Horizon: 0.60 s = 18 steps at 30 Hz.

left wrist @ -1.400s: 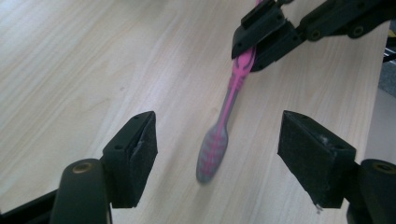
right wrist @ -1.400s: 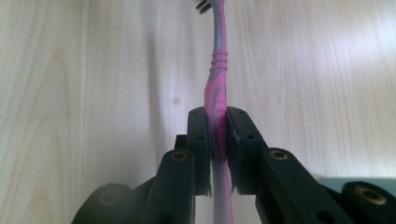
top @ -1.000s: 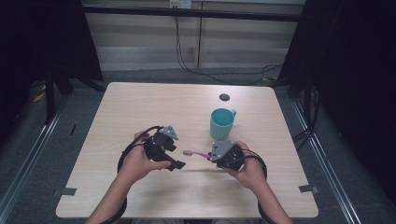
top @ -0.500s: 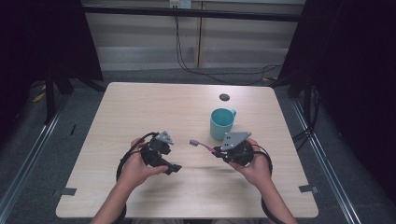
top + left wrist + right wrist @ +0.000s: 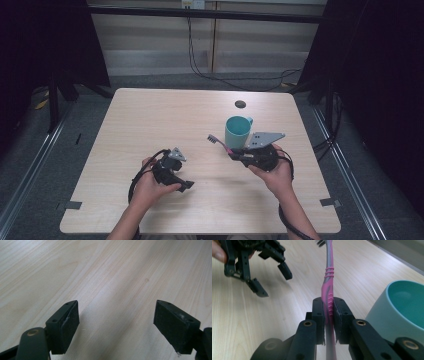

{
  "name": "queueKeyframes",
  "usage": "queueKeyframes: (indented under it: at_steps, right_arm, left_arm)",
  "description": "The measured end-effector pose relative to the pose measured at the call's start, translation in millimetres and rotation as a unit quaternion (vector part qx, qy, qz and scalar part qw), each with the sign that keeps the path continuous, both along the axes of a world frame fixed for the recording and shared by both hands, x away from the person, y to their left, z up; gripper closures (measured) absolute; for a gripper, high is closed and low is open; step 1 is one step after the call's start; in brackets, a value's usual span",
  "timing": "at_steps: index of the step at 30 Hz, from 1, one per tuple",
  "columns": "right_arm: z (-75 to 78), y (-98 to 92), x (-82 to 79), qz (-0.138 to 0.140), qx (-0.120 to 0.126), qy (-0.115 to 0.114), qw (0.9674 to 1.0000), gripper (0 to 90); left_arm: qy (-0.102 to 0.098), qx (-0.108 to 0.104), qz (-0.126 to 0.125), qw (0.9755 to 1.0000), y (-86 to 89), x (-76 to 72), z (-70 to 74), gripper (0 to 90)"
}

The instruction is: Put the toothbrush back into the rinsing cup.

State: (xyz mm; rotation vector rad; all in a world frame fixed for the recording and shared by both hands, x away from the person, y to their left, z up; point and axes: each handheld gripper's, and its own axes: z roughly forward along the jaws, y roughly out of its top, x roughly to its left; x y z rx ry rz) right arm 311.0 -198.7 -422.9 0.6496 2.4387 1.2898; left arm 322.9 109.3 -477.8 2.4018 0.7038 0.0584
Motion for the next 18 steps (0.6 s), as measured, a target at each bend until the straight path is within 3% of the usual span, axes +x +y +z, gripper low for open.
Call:
queueKeyframes:
  at_steps: [6,13,18]
  right_arm:
    - [3.1,-3.7,2.7,-0.008,0.03,0.005,0.9995,80.5]
    - [8.0,-8.7,8.7,-0.023,0.081,0.013,0.9963,80.5]
    - [10.0,-11.3,12.6,-0.032,0.106,0.014,0.9938,80.5]
  left_arm:
    - [-0.007,0.001,0.007,0.9999,0.5,-0.3,-2.6,20.9]
    - [-0.019,0.001,0.029,0.9994,2.7,-0.6,-8.6,20.7]
    - [-0.027,-0.005,0.034,0.999,3.6,-1.1,-10.5,20.7]
